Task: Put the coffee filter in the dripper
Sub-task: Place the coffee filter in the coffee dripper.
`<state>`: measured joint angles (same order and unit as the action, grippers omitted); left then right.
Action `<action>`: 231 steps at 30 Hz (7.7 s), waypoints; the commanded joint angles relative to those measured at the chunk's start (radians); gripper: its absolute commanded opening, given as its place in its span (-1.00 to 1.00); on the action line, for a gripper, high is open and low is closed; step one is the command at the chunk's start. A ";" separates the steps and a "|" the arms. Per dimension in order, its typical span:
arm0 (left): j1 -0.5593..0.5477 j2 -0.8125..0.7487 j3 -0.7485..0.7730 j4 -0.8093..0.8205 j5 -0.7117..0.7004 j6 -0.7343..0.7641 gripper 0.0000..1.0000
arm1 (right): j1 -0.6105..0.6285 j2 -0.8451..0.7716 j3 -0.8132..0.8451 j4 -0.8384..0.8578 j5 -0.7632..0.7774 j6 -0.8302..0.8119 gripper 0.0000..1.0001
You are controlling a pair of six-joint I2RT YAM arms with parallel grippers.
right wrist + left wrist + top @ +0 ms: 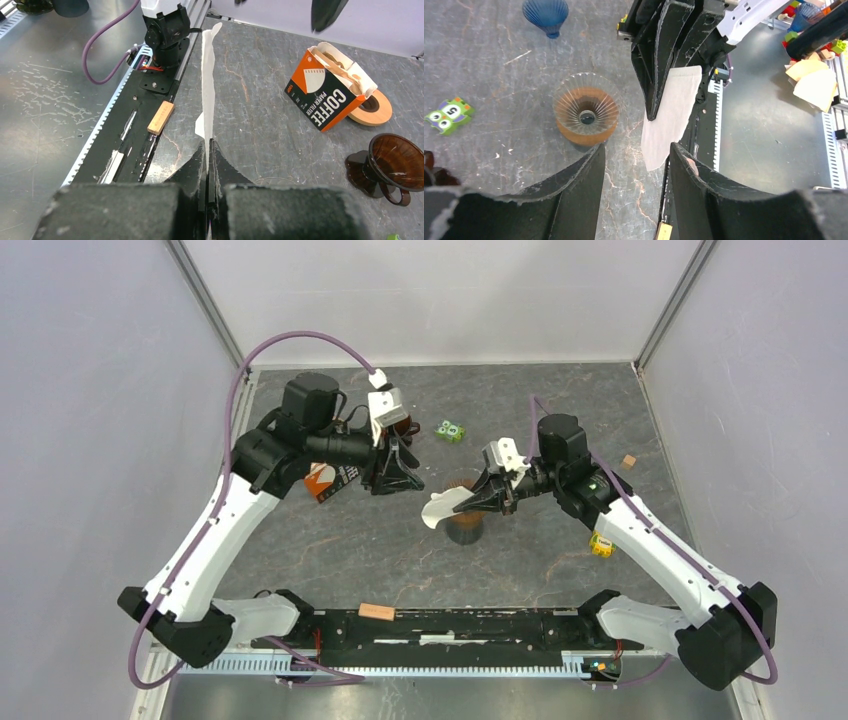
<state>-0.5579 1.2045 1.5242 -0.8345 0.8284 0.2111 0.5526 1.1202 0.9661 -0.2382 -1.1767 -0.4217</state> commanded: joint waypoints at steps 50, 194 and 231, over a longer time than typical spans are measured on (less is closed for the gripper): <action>-0.083 0.033 0.012 0.021 -0.062 0.085 0.09 | -0.019 0.026 -0.030 0.089 -0.062 0.066 -1.00; -0.164 0.068 -0.176 0.220 0.011 -0.042 -0.96 | -0.023 0.080 -0.040 0.190 0.004 0.178 -0.71; -0.180 0.294 0.211 0.237 -1.000 -0.919 -0.96 | 0.044 0.215 0.428 0.025 0.865 0.336 0.61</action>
<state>-0.7303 1.5066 1.7325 -0.6300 -0.1741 -0.6285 0.5949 1.3365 1.3918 -0.2539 -0.3355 -0.0975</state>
